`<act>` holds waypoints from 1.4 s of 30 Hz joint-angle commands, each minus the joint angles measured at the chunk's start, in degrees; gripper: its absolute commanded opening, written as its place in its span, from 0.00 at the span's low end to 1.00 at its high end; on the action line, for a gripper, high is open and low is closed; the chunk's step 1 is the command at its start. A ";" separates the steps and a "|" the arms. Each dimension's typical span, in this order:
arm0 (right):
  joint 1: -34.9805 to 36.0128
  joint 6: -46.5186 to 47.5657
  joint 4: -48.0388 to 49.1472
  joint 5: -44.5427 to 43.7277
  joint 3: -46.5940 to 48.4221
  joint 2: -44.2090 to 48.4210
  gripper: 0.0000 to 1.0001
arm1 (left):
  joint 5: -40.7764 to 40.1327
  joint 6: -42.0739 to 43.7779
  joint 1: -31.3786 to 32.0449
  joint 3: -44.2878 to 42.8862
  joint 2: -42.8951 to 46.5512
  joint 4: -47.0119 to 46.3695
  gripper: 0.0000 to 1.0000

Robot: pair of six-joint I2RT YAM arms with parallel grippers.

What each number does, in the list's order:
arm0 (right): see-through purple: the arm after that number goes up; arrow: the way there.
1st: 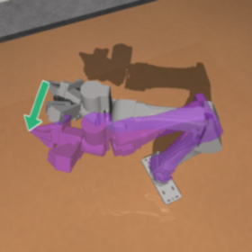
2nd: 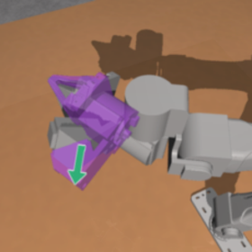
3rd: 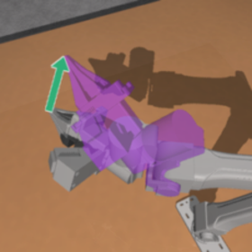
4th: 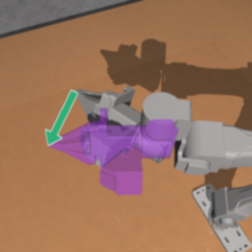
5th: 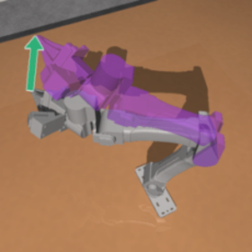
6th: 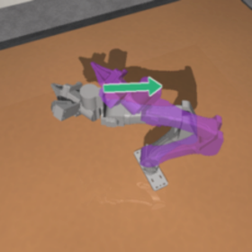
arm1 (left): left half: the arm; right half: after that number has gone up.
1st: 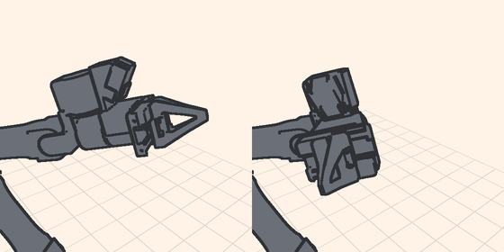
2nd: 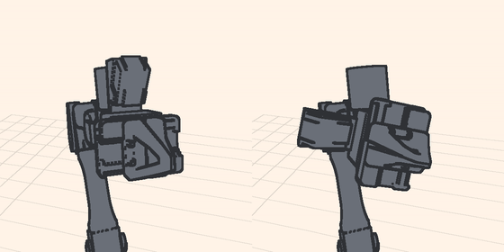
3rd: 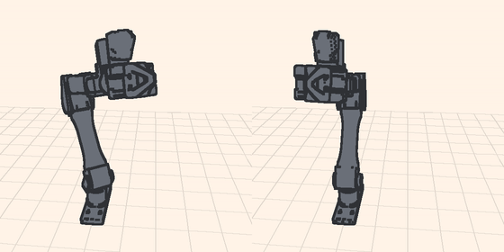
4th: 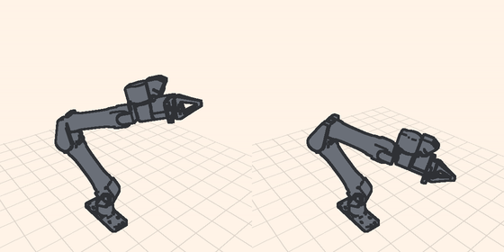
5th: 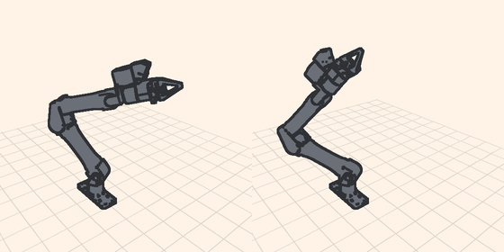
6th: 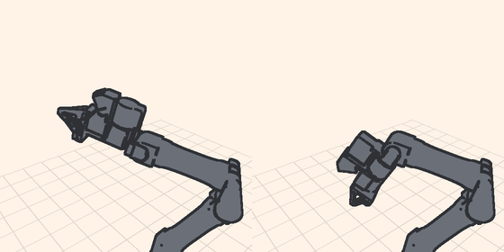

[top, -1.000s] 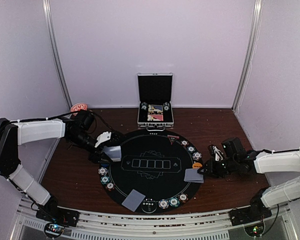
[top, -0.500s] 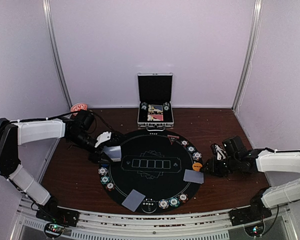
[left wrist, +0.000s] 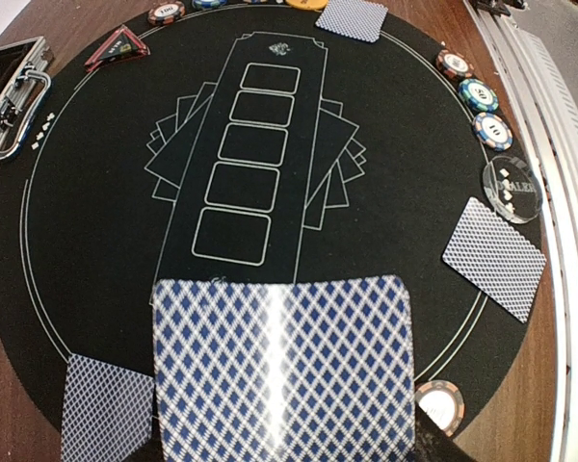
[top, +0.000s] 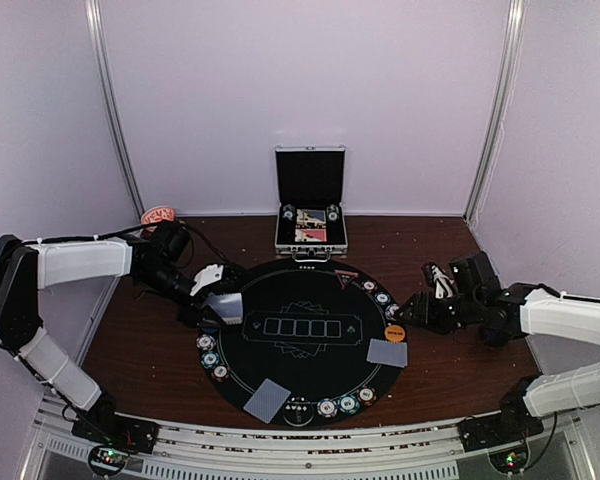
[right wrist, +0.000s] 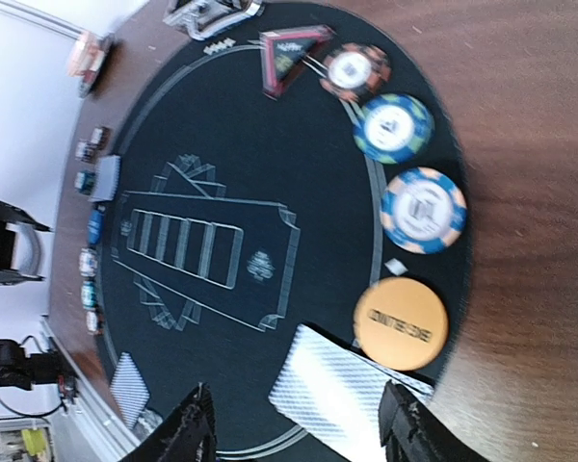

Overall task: Distribute texas hold em gaming equipment
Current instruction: Distribute the poker card in the big blind area, then pick up the poker card from the face-down deck piles.

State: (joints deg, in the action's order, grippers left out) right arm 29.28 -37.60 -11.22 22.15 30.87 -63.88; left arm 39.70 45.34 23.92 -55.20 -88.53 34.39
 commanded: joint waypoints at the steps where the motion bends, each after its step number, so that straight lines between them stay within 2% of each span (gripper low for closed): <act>1: 1.81 -2.03 9.31 3.78 3.17 -1.30 0.59 | 1.43 0.73 -0.19 -0.61 -0.41 -1.08 0.58; 9: 12.79 -5.82 24.53 4.96 13.21 -16.19 0.61 | 1.34 0.74 -0.19 -0.70 -0.58 -1.08 0.58; 15: 20.58 -7.75 28.94 6.77 25.98 -32.58 0.63 | 1.34 0.74 -0.23 -0.57 -0.04 -1.08 0.58; 21: 24.02 -10.00 29.93 8.23 38.06 -45.65 0.63 | 1.49 0.72 -0.19 -0.39 0.50 -1.08 0.59; 29: 25.52 -12.16 31.43 9.61 46.70 -53.89 0.64 | 1.69 0.80 -0.24 -0.26 0.82 -1.08 0.59; 42: 26.44 -13.71 32.50 10.69 53.20 -61.56 0.64 | 1.87 0.98 -0.19 -0.17 0.98 -1.08 0.59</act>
State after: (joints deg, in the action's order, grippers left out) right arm 55.27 -50.63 19.79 32.23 81.60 -123.31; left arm 39.79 45.36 23.92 -55.20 -88.92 34.39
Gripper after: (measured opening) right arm 0.639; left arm 0.590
